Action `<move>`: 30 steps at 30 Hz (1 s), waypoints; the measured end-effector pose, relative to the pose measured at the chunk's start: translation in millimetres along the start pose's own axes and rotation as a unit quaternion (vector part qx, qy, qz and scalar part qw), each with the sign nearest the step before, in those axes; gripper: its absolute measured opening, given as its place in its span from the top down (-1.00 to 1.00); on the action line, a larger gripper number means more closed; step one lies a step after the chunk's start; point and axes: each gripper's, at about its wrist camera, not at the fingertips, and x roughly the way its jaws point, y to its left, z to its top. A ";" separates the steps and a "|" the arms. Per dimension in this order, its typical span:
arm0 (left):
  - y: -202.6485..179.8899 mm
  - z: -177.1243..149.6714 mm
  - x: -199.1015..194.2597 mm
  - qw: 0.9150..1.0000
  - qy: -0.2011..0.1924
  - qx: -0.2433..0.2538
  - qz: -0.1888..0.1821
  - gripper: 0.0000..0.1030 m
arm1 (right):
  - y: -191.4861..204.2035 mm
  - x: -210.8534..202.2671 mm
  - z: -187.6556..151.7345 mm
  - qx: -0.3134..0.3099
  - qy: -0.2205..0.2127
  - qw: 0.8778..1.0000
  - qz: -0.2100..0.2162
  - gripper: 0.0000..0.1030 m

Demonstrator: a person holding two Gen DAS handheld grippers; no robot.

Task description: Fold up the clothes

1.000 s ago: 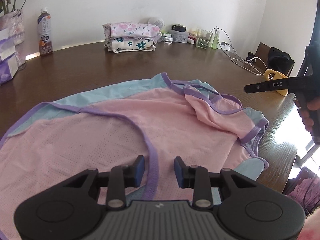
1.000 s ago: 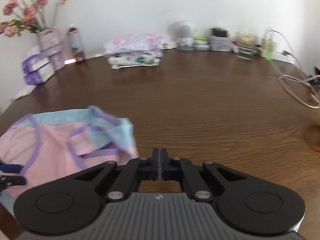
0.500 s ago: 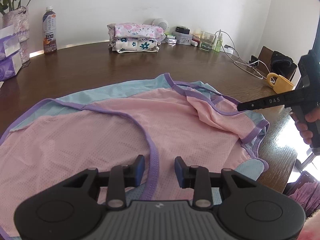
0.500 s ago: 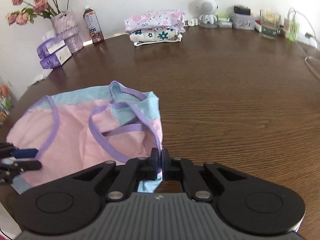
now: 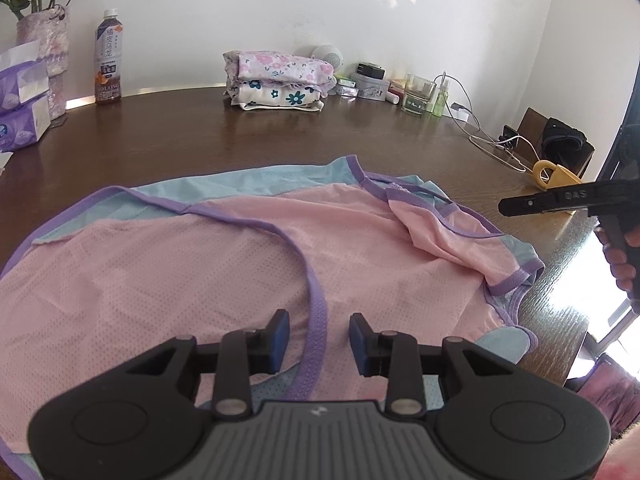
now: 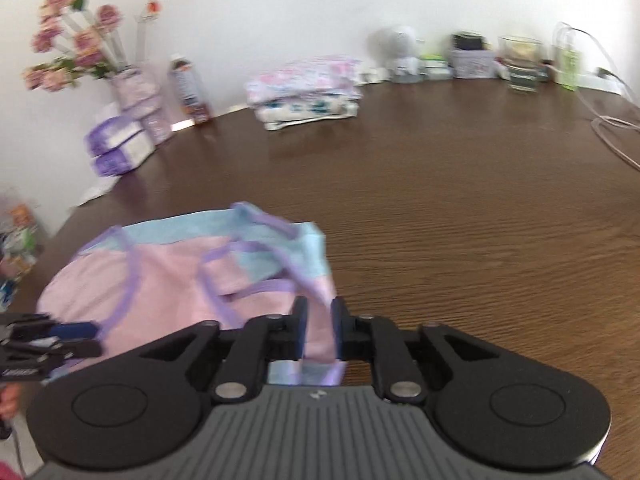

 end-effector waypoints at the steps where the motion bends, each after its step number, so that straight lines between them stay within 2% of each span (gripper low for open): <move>1: -0.2 -1.0 -0.3 1.000 -0.001 0.000 0.000 0.39 | 5.8 0.1 -1.0 -0.012 0.007 1.000 0.002 0.25; 6: 0.7 -3.7 -1.3 1.000 -0.006 -0.003 -0.001 0.39 | 16.6 3.5 -10.5 -0.028 0.036 0.999 -0.004 0.28; 9: 1.4 -4.7 -1.8 1.000 -0.010 -0.008 -0.004 0.39 | 26.0 -1.2 -18.1 -0.042 0.037 0.998 -0.004 0.85; 10: 1.4 -4.8 -1.9 1.000 -0.011 -0.008 -0.004 0.39 | 30.7 -5.8 -20.8 -0.050 0.031 0.998 -0.002 0.91; 14: 1.0 -5.1 -2.1 1.000 -0.013 -0.005 -0.003 0.39 | 58.7 -22.0 -35.3 -0.115 0.020 0.993 0.006 0.93; 19: 0.2 -6.3 -2.6 1.000 -0.016 0.000 0.000 0.39 | 73.2 -11.8 -51.6 -0.136 0.067 0.988 0.018 0.91; 22: -0.1 -7.0 -2.8 1.000 -0.018 0.003 0.002 0.39 | 71.5 -15.0 -52.9 -0.112 0.065 0.991 0.023 0.80; 25: 0.1 -7.2 -2.8 1.000 -0.018 0.003 0.001 0.39 | 61.9 -30.6 -45.3 -0.074 0.033 0.996 0.029 0.59; 27: 0.5 -7.4 -2.8 1.000 -0.019 0.002 0.001 0.39 | 54.0 -37.8 -42.6 -0.051 0.010 0.999 0.011 0.58; 30: 0.7 -7.6 -2.8 1.000 -0.021 0.002 0.000 0.39 | 41.2 -35.1 -39.7 -0.020 0.005 0.999 -0.025 0.59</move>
